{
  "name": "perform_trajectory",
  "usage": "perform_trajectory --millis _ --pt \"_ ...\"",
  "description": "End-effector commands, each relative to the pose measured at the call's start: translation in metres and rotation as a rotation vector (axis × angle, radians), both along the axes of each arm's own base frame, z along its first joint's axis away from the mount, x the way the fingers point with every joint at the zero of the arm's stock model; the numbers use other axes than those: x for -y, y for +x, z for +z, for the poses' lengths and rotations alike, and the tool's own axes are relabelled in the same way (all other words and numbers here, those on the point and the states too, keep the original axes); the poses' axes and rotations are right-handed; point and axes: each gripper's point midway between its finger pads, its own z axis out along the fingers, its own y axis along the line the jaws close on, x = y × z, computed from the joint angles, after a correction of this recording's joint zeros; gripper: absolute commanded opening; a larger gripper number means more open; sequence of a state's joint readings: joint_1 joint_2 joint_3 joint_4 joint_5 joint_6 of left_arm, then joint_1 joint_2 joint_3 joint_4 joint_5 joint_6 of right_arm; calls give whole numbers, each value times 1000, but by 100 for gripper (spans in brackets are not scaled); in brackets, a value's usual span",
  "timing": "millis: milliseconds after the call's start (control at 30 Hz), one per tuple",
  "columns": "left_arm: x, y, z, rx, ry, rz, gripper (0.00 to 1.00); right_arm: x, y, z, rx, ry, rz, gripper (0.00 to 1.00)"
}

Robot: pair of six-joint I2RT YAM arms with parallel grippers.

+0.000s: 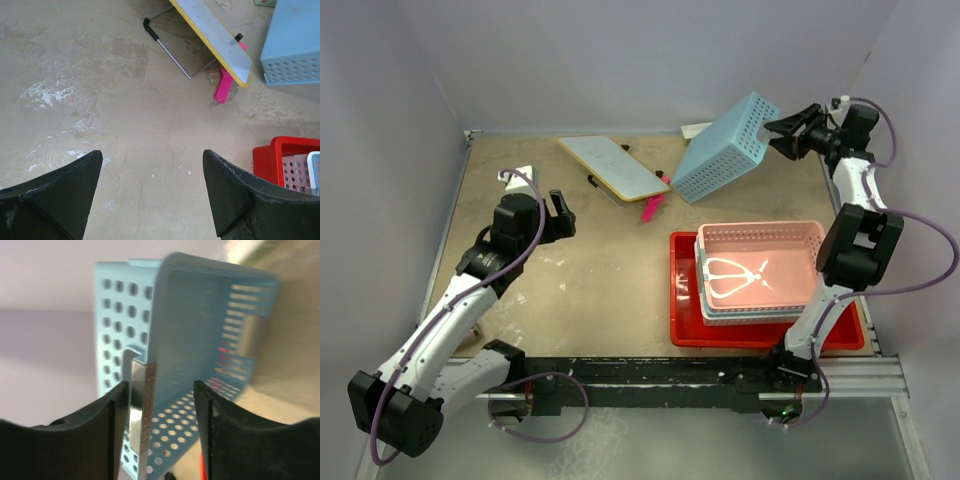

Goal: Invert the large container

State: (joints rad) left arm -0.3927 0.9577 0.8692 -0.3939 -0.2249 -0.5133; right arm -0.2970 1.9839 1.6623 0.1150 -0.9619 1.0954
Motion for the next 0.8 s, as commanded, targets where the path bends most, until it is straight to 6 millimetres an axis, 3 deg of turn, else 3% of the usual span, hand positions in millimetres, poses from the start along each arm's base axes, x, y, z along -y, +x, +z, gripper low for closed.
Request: perform_trajectory --millis 0,67,333,567,700,767 --pt "4 6 26 53 -38 -9 79 29 -24 -66 -229 -226 -56 66" --pt "3 5 26 55 -36 -7 79 47 -27 -67 -255 -294 -116 74" --pt "0 1 26 53 -30 -1 79 101 -40 -53 -308 -597 -317 87" --pt "2 2 26 53 -32 -9 79 171 -73 -36 -458 -936 -568 89" --pt "1 1 24 47 -24 -10 79 180 -80 -16 -444 -996 -603 88" --pt "1 1 24 47 -22 -11 79 152 -69 -2 -320 -935 -498 87"
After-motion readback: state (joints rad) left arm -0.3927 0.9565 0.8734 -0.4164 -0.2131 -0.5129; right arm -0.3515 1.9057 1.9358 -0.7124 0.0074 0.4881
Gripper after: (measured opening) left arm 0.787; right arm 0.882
